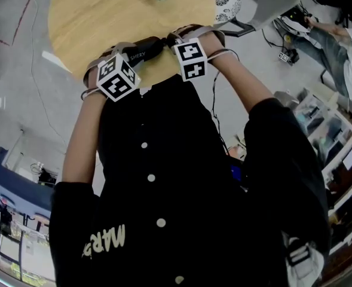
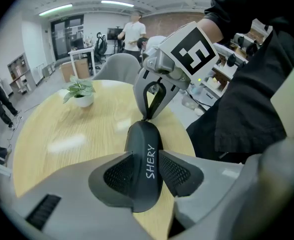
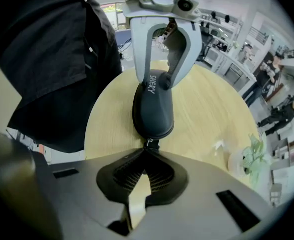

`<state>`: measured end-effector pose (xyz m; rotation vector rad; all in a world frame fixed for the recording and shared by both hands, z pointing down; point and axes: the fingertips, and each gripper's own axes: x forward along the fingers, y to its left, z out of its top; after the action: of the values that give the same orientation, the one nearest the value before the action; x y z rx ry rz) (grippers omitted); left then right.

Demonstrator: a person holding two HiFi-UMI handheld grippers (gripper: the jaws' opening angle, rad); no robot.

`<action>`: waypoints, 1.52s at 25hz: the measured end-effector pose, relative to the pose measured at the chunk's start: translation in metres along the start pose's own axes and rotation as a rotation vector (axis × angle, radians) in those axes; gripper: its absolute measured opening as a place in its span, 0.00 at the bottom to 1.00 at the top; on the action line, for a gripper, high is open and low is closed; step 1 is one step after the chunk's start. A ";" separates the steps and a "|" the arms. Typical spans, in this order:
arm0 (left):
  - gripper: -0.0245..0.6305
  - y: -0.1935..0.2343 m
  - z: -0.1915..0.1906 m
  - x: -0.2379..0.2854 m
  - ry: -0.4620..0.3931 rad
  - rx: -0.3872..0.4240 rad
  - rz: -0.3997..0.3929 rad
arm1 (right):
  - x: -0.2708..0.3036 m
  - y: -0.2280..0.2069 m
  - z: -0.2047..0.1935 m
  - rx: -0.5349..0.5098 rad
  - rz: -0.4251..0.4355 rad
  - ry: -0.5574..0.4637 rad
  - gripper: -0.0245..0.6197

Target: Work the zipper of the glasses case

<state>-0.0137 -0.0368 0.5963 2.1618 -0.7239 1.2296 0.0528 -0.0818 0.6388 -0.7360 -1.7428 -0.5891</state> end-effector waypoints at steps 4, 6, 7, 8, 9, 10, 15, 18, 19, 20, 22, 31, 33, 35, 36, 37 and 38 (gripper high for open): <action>0.28 -0.001 0.001 -0.003 0.000 0.001 -0.015 | -0.001 0.009 0.004 0.136 -0.019 -0.016 0.05; 0.28 -0.002 0.001 -0.006 0.002 0.000 -0.017 | -0.002 0.015 0.009 0.175 -0.025 -0.023 0.05; 0.28 -0.002 0.001 -0.006 0.000 -0.002 -0.018 | -0.003 0.017 0.010 0.198 -0.030 -0.027 0.05; 0.28 -0.002 0.001 -0.007 -0.003 -0.004 -0.020 | -0.003 0.018 0.011 0.227 -0.038 -0.031 0.05; 0.28 -0.001 0.001 -0.007 -0.006 -0.005 -0.022 | -0.002 0.019 0.012 0.260 -0.047 -0.035 0.05; 0.28 0.000 0.001 -0.007 -0.009 -0.003 -0.025 | -0.002 0.019 0.013 0.293 -0.058 -0.038 0.05; 0.28 0.000 0.002 -0.010 -0.005 -0.003 -0.028 | -0.004 0.027 0.023 0.392 -0.081 -0.058 0.05; 0.28 0.000 0.003 -0.008 -0.002 -0.005 -0.030 | -0.002 0.031 0.025 0.419 -0.092 -0.064 0.05; 0.28 0.000 0.003 -0.008 -0.002 -0.004 -0.031 | 0.000 0.033 0.026 0.427 -0.096 -0.068 0.05; 0.28 0.000 0.004 -0.007 -0.002 -0.004 -0.033 | 0.000 0.034 0.028 0.434 -0.101 -0.070 0.05; 0.28 -0.001 0.005 -0.007 -0.003 -0.005 -0.037 | -0.001 0.036 0.032 0.451 -0.114 -0.073 0.05; 0.28 -0.003 0.008 -0.012 -0.004 -0.044 -0.066 | 0.001 0.040 0.060 0.552 -0.158 -0.101 0.05; 0.28 -0.002 0.007 -0.013 -0.002 -0.046 -0.073 | 0.002 0.039 0.064 0.572 -0.170 -0.105 0.05; 0.28 -0.001 0.007 -0.014 -0.001 -0.048 -0.081 | 0.004 0.039 0.069 0.592 -0.180 -0.111 0.05; 0.28 -0.001 0.007 -0.014 -0.001 -0.050 -0.084 | 0.005 0.039 0.070 0.601 -0.186 -0.114 0.05; 0.28 0.000 0.007 -0.014 -0.001 -0.050 -0.088 | 0.006 0.039 0.072 0.611 -0.192 -0.116 0.05; 0.28 0.000 0.008 -0.014 -0.002 -0.051 -0.091 | 0.006 0.038 0.075 0.622 -0.197 -0.118 0.05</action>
<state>-0.0153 -0.0398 0.5811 2.1307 -0.6426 1.1507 0.0309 -0.0019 0.6254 -0.1655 -1.9752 -0.1081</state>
